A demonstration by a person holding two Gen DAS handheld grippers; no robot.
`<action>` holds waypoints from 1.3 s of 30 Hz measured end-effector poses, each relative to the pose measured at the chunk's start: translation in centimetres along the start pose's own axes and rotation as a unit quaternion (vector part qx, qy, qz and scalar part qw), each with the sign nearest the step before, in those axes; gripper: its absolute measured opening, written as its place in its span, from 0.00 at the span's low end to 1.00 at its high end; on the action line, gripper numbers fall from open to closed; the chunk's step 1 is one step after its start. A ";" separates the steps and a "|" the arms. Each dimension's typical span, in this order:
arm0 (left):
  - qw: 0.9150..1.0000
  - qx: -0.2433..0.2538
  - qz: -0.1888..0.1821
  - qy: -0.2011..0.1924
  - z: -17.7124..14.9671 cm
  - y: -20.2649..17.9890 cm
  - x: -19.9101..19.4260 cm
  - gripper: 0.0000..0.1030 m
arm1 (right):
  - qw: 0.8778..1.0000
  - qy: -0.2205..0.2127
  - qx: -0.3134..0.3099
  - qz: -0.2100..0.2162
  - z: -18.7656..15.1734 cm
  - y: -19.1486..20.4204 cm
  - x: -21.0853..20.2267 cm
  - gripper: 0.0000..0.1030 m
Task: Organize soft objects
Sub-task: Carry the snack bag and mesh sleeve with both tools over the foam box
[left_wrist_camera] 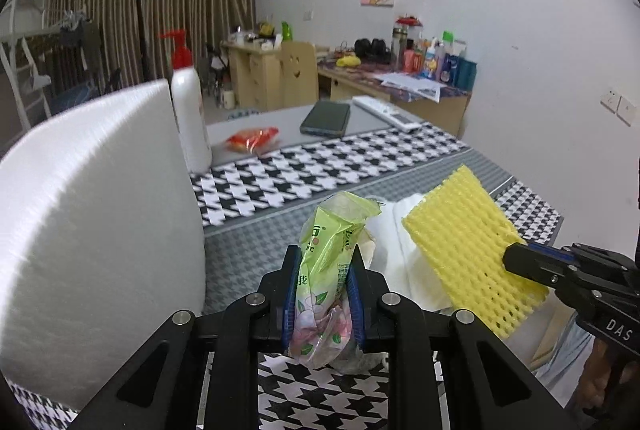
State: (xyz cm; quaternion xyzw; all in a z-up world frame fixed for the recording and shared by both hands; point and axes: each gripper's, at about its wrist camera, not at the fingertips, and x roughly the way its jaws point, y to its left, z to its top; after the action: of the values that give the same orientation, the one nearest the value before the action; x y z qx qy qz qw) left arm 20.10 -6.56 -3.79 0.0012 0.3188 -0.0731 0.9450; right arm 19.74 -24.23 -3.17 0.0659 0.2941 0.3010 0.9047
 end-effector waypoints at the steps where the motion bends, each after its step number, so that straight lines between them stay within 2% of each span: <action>1: 1.000 0.002 0.001 -0.007 0.2 0.0 -0.4 0.23 | 1.000 -0.002 -0.001 0.000 0.1 0.1 -0.1 0.10; 12: 0.998 0.019 0.004 -0.057 1.8 0.0 -3.7 0.23 | 0.999 -0.031 -0.007 -0.020 1.6 1.9 -1.4 0.10; 18: 0.996 0.031 0.020 -0.085 2.5 0.4 -5.3 0.23 | 0.999 -0.048 -0.011 -0.019 2.6 3.1 -1.8 0.10; 24: 0.993 0.038 0.016 -0.111 3.4 1.0 -7.1 0.23 | 0.998 -0.062 -0.012 -0.023 3.6 4.3 -2.1 0.10; 39: 0.988 0.034 0.029 -0.150 5.2 3.5 -9.3 0.23 | 0.995 -0.094 -0.018 -0.019 6.0 7.0 -1.7 0.11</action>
State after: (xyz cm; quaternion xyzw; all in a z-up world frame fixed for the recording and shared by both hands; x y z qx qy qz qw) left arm 16.44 -2.03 5.80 0.0321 0.1707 -0.0558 0.9832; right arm 18.51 -19.26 4.64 0.0718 0.2034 0.2815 0.9350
